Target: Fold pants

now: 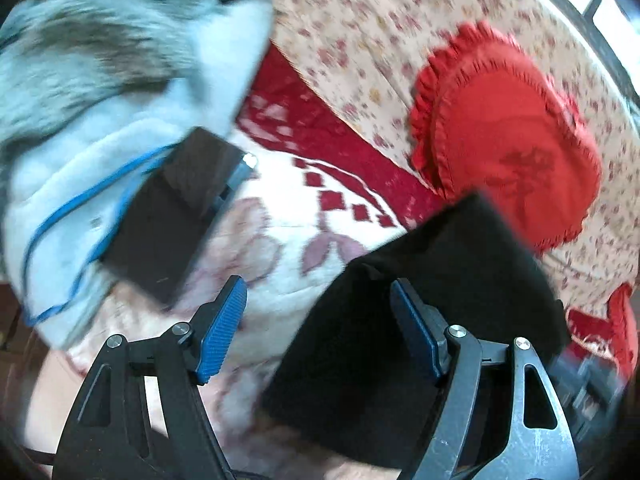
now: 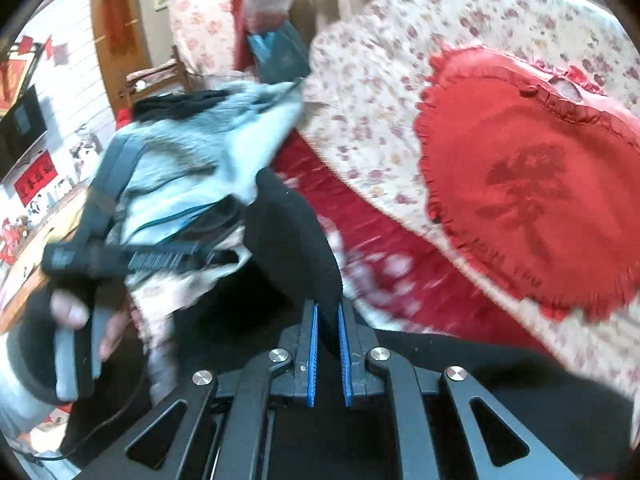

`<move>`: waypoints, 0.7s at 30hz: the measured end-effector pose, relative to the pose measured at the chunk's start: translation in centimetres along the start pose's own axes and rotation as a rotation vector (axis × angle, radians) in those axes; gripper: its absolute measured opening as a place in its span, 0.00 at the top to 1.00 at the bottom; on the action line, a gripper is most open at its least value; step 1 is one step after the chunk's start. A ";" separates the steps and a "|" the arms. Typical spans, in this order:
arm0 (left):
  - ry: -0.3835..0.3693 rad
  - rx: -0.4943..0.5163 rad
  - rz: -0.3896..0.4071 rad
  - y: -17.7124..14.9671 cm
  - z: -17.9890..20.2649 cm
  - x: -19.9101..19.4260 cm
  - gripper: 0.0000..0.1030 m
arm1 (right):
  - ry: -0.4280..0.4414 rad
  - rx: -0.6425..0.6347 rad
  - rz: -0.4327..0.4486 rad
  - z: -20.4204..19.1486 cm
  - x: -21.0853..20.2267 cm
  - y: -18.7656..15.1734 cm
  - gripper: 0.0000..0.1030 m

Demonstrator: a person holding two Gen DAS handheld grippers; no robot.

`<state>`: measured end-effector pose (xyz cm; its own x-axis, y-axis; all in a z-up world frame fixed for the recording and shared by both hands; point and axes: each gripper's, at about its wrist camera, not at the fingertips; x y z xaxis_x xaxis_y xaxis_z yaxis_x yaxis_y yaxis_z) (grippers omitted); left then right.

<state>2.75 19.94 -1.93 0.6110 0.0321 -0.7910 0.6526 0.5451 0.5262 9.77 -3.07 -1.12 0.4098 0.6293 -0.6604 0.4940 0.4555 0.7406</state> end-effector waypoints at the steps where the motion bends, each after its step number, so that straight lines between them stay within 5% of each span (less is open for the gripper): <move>1: 0.003 -0.017 0.009 -0.2 -0.6 -0.7 0.27 | 0.014 0.007 0.000 -1.3 -0.1 -0.9 0.91; 8: 0.015 -0.023 0.058 -1.7 -1.8 -4.5 0.27 | 0.045 0.126 -0.109 -4.8 4.3 -6.6 0.89; 13: -0.025 0.049 0.027 -3.6 0.6 -4.2 0.27 | 0.084 0.188 -0.091 -2.9 1.5 -6.9 0.84; 17: -0.041 0.109 0.035 -4.5 3.0 -4.0 0.27 | -0.014 0.280 -0.020 1.9 -3.8 -6.8 0.81; 21: -0.066 0.174 0.017 -5.2 5.8 -3.2 0.27 | -0.198 0.393 0.008 8.6 -7.1 -6.6 0.64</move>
<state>-0.04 12.17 -0.29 0.6470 -0.0178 -0.7623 0.7060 0.3917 0.5900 10.24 -15.97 -2.41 0.5351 0.4819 -0.6938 0.7283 0.1529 0.6680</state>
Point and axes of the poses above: each gripper's, at about its wrist camera, not at the fingertips, and x roughly the way its jaws point, z to its right, y to its top, and after that the axes turned 1 degree about z, right-handed
